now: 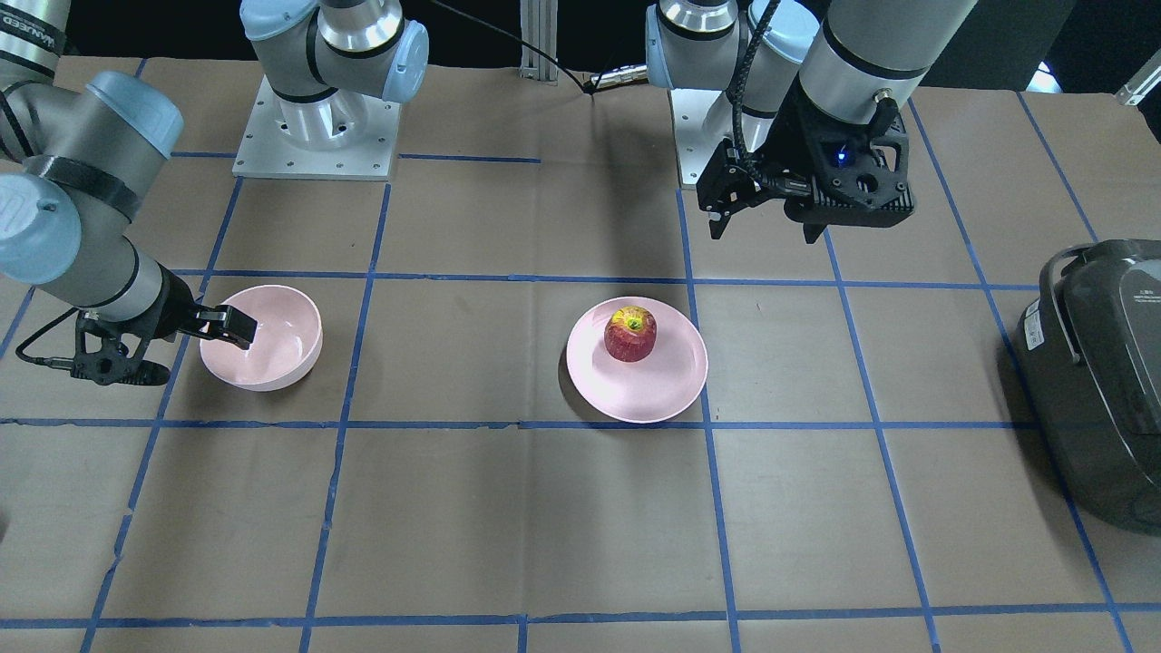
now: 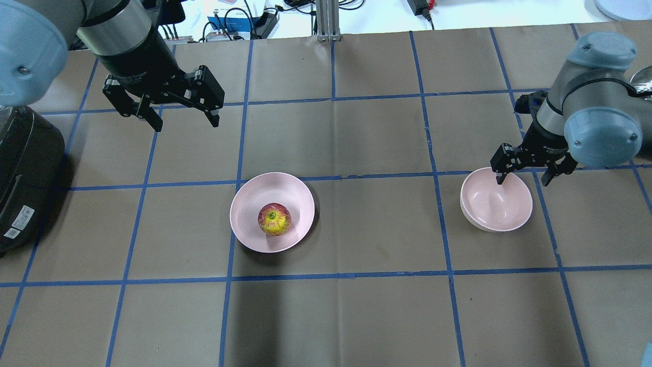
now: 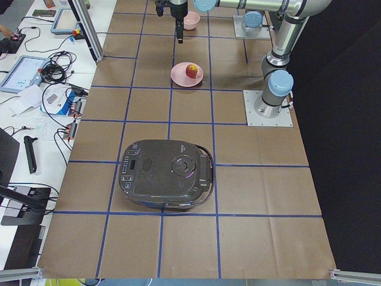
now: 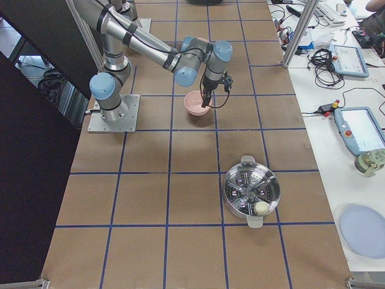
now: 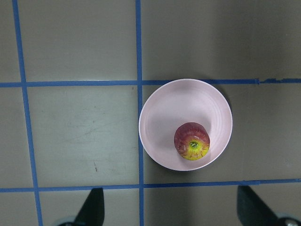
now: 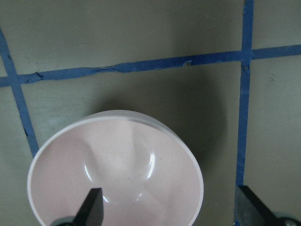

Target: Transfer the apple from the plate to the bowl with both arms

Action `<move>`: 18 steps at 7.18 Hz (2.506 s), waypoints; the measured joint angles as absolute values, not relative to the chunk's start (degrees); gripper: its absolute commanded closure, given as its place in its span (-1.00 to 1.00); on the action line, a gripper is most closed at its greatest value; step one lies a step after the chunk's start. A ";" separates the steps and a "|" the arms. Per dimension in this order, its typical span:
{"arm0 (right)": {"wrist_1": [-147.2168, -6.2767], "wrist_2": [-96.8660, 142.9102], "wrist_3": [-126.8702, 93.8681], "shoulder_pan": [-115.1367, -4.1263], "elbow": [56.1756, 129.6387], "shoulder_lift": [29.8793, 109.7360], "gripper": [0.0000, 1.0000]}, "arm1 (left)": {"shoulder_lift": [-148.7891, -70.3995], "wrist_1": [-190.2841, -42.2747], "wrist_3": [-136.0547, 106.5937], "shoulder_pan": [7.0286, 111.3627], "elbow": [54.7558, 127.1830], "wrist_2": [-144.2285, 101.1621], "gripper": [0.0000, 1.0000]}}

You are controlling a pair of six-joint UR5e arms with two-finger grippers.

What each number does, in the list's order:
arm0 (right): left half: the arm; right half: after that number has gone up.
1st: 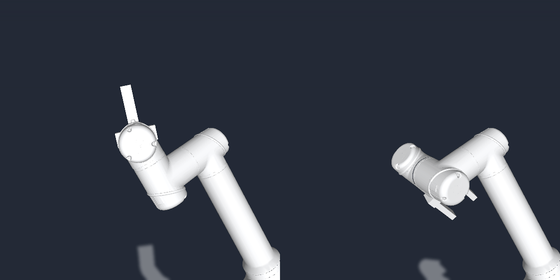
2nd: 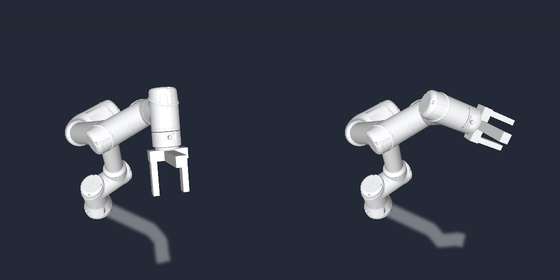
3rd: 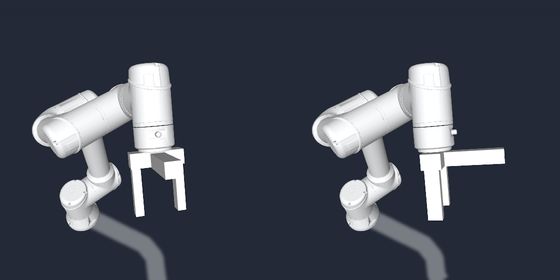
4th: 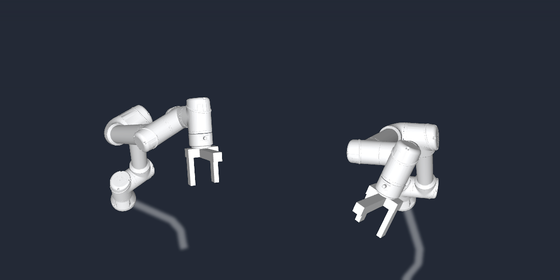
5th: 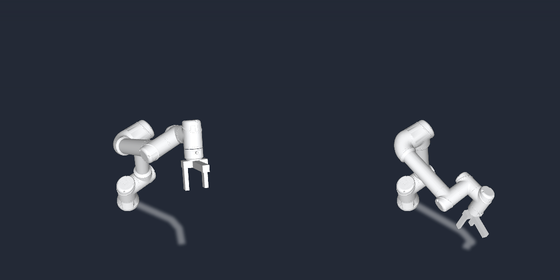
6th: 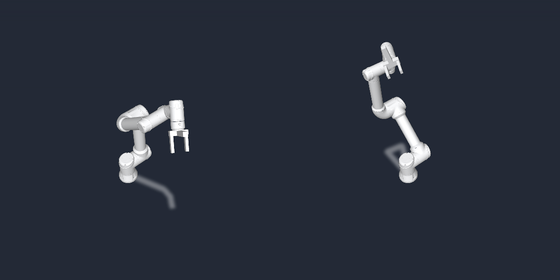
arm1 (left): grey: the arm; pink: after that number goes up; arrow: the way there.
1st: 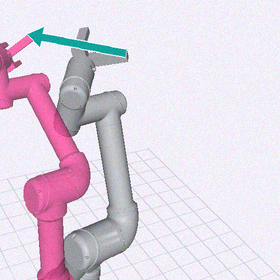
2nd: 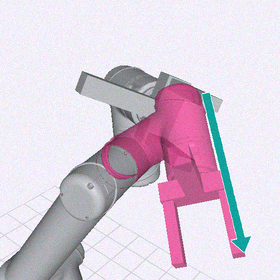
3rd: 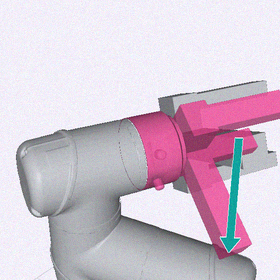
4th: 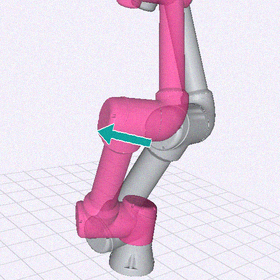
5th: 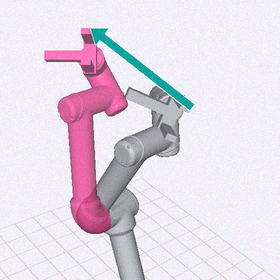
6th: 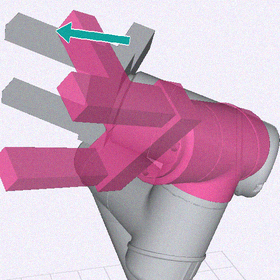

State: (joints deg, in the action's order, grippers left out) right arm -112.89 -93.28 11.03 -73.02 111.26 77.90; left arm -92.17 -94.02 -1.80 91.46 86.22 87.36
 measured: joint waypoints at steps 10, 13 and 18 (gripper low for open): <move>-115.80 -89.06 11.36 -74.45 112.15 79.08 1.00 | -95.83 -71.98 -3.23 102.67 105.32 87.42 -1.00; -116.29 -85.04 0.64 -84.47 111.93 78.94 0.98 | -97.84 -58.33 4.61 103.57 114.74 87.49 -1.00; -117.00 -82.45 -4.46 -92.71 112.53 77.94 0.78 | -102.38 -54.76 24.42 103.46 117.48 89.01 -1.00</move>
